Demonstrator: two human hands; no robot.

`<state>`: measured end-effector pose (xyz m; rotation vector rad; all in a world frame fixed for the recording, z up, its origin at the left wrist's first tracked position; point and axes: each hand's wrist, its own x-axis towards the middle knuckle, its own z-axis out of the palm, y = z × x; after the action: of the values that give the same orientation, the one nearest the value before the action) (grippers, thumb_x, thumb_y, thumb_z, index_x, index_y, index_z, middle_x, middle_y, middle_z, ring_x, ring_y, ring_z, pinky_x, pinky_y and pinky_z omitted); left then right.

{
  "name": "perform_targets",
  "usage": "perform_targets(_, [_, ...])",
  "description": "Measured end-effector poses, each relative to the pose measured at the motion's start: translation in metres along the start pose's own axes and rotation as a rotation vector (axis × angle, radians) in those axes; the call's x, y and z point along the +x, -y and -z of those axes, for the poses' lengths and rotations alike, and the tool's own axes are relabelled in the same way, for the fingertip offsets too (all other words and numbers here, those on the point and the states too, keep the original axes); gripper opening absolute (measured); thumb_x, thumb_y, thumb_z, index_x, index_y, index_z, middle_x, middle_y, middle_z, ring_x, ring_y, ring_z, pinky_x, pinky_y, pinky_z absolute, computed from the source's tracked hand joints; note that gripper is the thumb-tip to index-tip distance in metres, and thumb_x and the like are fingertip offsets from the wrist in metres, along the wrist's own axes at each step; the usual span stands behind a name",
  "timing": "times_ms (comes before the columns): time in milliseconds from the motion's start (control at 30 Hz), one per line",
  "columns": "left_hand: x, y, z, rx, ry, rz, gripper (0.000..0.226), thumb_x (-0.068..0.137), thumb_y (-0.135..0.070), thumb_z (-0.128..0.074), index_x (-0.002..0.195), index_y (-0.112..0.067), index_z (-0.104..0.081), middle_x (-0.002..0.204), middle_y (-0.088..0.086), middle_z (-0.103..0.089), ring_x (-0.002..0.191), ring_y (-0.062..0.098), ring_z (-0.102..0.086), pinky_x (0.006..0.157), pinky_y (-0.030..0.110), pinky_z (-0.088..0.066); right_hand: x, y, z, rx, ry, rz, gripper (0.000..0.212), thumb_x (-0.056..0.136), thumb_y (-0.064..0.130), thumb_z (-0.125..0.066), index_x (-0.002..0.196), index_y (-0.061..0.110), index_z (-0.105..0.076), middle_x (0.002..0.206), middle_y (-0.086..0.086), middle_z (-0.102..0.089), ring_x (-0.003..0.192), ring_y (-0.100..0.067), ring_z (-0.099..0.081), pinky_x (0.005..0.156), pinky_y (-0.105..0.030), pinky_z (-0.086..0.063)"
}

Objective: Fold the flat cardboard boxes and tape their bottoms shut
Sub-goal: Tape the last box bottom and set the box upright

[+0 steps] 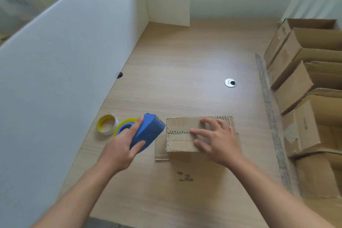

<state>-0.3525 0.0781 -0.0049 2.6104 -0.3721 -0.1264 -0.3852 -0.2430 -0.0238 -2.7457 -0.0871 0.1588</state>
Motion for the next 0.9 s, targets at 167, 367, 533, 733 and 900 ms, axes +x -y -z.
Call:
perform_targets(167, [0.003, -0.035, 0.018, 0.227, -0.011, -0.539, 0.064, 0.094, -0.042, -0.049, 0.153, -0.031, -0.027, 0.085, -0.006, -0.054, 0.065, 0.019, -0.05, 0.054, 0.034, -0.047, -0.001, -0.003, 0.001, 0.205, -0.088, -0.017, 0.042, 0.094, 0.059, -0.051, 0.136, 0.054, -0.048, 0.142, 0.023, -0.042, 0.134, -0.008, -0.025, 0.11, -0.035, -0.016])
perform_targets(367, [0.015, -0.058, 0.001, 0.33, 0.028, -0.77, 0.06, 0.094, -0.035, -0.052, 0.15, -0.028, -0.032, 0.087, 0.0, -0.059, 0.064, 0.023, -0.051, 0.057, 0.031, -0.044, -0.008, -0.005, 0.006, 0.334, -0.129, 0.078, 0.05, 0.094, 0.052, -0.057, 0.141, 0.055, -0.04, 0.14, 0.026, -0.045, 0.13, -0.005, -0.033, 0.106, -0.032, -0.019])
perform_targets(533, [0.027, -0.068, -0.005, 0.389, -0.001, -0.862, 0.057, 0.095, -0.033, -0.049, 0.149, -0.031, -0.033, 0.085, 0.002, -0.058, 0.065, 0.022, -0.053, 0.059, 0.032, -0.048, -0.013, -0.013, 0.01, 0.451, -0.145, 0.151, 0.039, 0.093, 0.046, -0.062, 0.131, 0.052, -0.054, 0.133, 0.026, -0.051, 0.129, -0.006, -0.035, 0.107, -0.034, -0.02])
perform_targets(733, [0.032, -0.069, -0.009, 0.461, -0.024, -0.927, 0.06, 0.096, -0.03, -0.046, 0.153, -0.034, -0.028, 0.088, 0.003, -0.058, 0.069, 0.022, -0.054, 0.063, 0.032, -0.05, -0.016, -0.014, 0.006, 0.472, -0.168, 0.183, 0.026, 0.092, 0.04, -0.066, 0.117, 0.044, -0.068, 0.131, 0.025, -0.054, 0.132, -0.008, -0.036, 0.109, -0.035, -0.019])
perform_targets(900, [0.035, -0.068, -0.009, 0.476, -0.041, -0.962, 0.07, 0.088, -0.024, -0.051, 0.152, -0.037, -0.028, 0.093, 0.004, -0.059, 0.074, 0.021, -0.054, 0.068, 0.032, -0.049, -0.015, -0.014, 0.005, 0.526, -0.199, 0.164, 0.017, 0.092, 0.035, -0.067, 0.108, 0.038, -0.073, 0.123, 0.025, -0.058, 0.13, -0.007, -0.039, 0.109, -0.038, -0.021])
